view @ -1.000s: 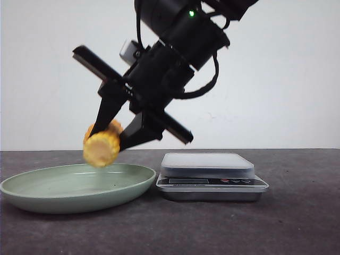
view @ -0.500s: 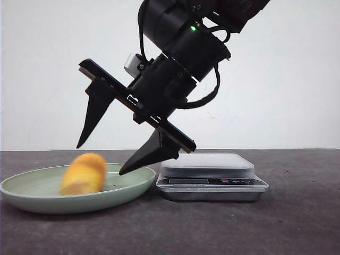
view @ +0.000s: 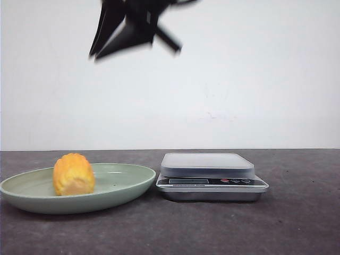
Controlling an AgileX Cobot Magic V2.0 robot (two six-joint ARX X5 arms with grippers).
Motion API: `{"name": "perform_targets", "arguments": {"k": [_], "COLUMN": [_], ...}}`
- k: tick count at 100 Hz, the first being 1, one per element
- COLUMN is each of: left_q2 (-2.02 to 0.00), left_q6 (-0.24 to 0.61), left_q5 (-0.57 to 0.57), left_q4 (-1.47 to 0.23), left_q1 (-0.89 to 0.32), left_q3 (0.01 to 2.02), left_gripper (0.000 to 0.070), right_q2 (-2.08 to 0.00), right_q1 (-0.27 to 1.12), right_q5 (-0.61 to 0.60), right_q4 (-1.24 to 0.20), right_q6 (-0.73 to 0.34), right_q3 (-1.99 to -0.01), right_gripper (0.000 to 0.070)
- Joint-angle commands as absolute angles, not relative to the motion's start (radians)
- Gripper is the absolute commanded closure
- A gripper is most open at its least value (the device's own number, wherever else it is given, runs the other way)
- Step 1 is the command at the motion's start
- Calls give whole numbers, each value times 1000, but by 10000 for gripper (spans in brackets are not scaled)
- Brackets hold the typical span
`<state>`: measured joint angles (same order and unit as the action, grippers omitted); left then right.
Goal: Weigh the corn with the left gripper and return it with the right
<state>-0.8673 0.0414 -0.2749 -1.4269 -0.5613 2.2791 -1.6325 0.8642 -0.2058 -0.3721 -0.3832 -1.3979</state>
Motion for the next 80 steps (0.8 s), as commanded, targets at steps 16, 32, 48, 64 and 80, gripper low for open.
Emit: {"name": "perform_targets", "arguments": {"k": [16,32,48,64,80], "left_q2": [-872,-861,-848,-825,-800], "left_q6": [39,50,59,73,101], "left_q5": [-277,-268,-251,-242,-227], "left_q4": [-1476,-1476,-1476,-1476,-1476], "left_q1": [-568,-568,-568,-568,-568], "left_q3": [2302,2294,2258,2180,2064], "left_gripper": [318,318,318,319,548], "right_q2": [-1417,-1236,-1042,-869,-720], "right_q1": [974,1053,1117,1124,1124], "right_q5": [84,208,363,399,418], "right_q4": [-543,-574,-568,-553,-524], "right_q6": [-11,61,81,148,176], "right_q3": [-1421,-1420,-1419,-1394,-1297], "right_gripper": [700,700,700,700,700]}}
